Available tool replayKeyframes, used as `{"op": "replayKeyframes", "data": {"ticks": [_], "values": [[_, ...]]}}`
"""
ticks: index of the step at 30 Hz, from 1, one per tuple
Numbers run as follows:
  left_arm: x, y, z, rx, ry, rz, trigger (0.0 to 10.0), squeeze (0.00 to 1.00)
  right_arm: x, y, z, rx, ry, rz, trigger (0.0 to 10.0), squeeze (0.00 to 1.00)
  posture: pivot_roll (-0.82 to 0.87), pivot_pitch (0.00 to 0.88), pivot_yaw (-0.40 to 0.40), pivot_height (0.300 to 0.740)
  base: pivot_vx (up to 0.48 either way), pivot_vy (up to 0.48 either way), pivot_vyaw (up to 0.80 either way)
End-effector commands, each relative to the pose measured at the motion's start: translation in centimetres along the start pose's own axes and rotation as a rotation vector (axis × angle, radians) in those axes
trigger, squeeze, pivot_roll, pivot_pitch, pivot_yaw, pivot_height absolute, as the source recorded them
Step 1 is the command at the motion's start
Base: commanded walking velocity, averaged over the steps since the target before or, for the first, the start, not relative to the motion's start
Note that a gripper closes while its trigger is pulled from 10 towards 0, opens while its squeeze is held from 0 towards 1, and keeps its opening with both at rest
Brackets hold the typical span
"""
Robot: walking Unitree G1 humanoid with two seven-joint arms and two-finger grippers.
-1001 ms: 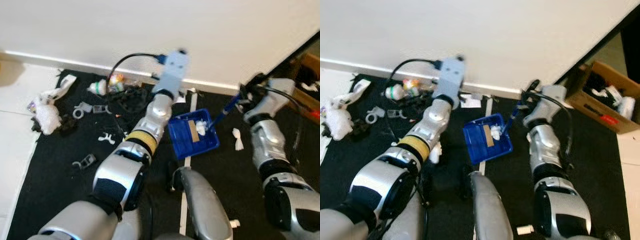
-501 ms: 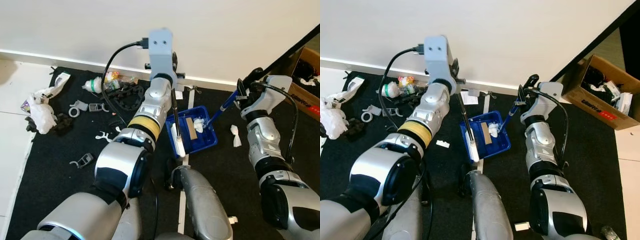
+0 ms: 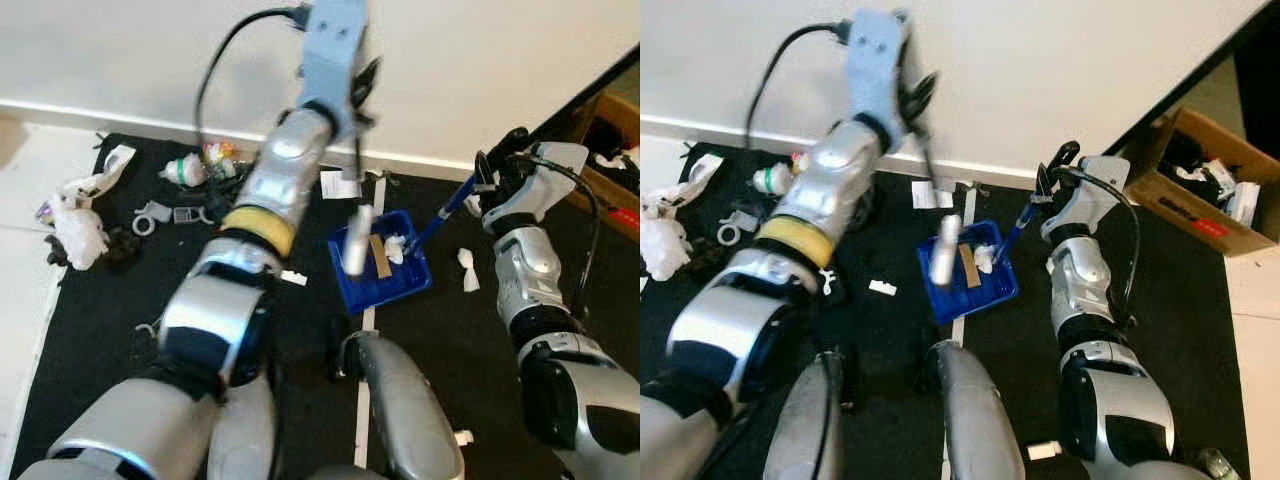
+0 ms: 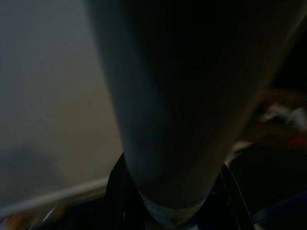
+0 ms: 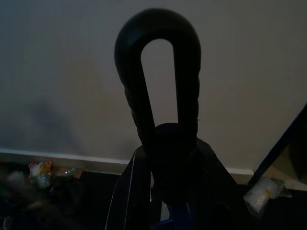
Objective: Sweep floor
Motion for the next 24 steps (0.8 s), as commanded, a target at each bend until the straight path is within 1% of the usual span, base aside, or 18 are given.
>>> {"op": "replayKeyframes", "data": {"ticks": [1, 2, 3, 4, 5, 6, 8, 9, 11, 13, 16, 20, 24], "values": [[-1.2, -1.9, -1.3, 0.002, -0.049, 0.095, 10.0, 0.00, -3.3, -1.7, -0.7, 0.017, -0.110, 0.193, 0.0, 0.00, 0.04, 0.326, -0.074, 0.740, 0.000, 0.000, 0.00], [-1.2, -1.9, -1.3, 0.002, -0.049, 0.095, 10.0, 0.00, -3.3, -1.7, -0.7, 0.017, -0.110, 0.193, 0.0, 0.00, 0.04, 0.326, -0.074, 0.740, 0.000, 0.000, 0.00], [-3.5, -5.6, -3.4, 0.093, -0.116, 0.151, 10.0, 0.00, -2.2, -3.3, 0.2, 0.069, -0.068, 0.239, 0.0, 0.00, 0.04, 0.325, -0.074, 0.740, 0.000, 0.000, 0.00], [-3.5, -5.6, -3.4, 0.093, -0.116, 0.151, 10.0, 0.00, -2.2, -3.3, 0.2, 0.069, -0.068, 0.239, 0.0, 0.00, 0.04, 0.325, -0.074, 0.740, 0.000, 0.000, 0.00], [-4.9, -7.4, -4.8, 0.134, -0.160, 0.202, 10.0, 0.00, -1.5, -4.0, 0.7, 0.091, -0.044, 0.264, 0.0, 0.00, 0.04, 0.325, -0.074, 0.740, 0.000, 0.000, 0.00], [-5.2, -7.8, -5.2, 0.143, -0.172, 0.207, 10.0, 0.00, -1.4, -4.1, 0.8, 0.093, -0.041, 0.270, 0.0, 0.00, 0.04, 0.325, -0.074, 0.740, 0.000, 0.000, 0.00], [-5.3, -8.0, -5.5, 0.148, -0.178, 0.208, 10.0, 0.00, -1.3, -4.1, 0.8, 0.094, -0.039, 0.273, 0.0, 0.00, 0.04, 0.325, -0.074, 0.740, 0.000, 0.000, 0.00], [-5.4, -8.4, -6.0, 0.148, -0.189, 0.212, 10.0, 0.00, -1.2, -3.9, 0.9, 0.077, -0.035, 0.296, 0.0, 0.00, 0.04, 0.323, -0.074, 0.740, 0.000, 0.000, 0.00], [-5.6, -8.8, -6.6, 0.159, -0.197, 0.205, 10.0, 0.00, -1.0, -3.6, 1.0, 0.071, -0.032, 0.293, 0.0, 0.00, 0.03, 0.322, -0.072, 0.740, 0.000, 0.000, 0.00], [-6.0, -9.5, -7.0, 0.197, -0.204, 0.174, 10.0, 0.00, -0.7, -3.3, 1.2, 0.067, -0.026, 0.290, 0.0, 0.00, 0.03, 0.323, -0.073, 0.740, 0.000, 0.000, 0.00], [-6.3, -9.9, -7.4, 0.225, -0.206, 0.161, 10.0, 0.00, -0.3, -3.1, 1.3, 0.072, -0.020, 0.271, 0.0, 0.00, 0.03, 0.320, -0.075, 0.740, 0.000, 0.000, 0.00], [-6.6, -9.9, -7.7, 0.232, -0.211, 0.180, 10.0, 0.00, -0.1, -2.9, 1.3, 0.087, -0.021, 0.236, 0.0, 0.00, 0.03, 0.316, -0.074, 0.740, 0.000, 0.000, 0.00], [-6.5, -10.0, -7.9, 0.236, -0.203, 0.195, 10.0, 0.00, 0.5, -2.5, 1.6, 0.090, -0.008, 0.228, 0.0, 0.00, 0.03, 0.316, -0.073, 0.740, 0.000, 0.000, 0.00]]}}
Point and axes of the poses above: a point about 5 cm out from each wrist's last joint towards the gripper, its own z axis pointing out of the wrist towards the gripper, its own x axis along the axis of the wrist's last joint, y = z × x, the point moved 5 cm from there along z, pointing out of the wrist towards the gripper, and after that the axes turned 6 degrees about z, right-handed, at the moved point
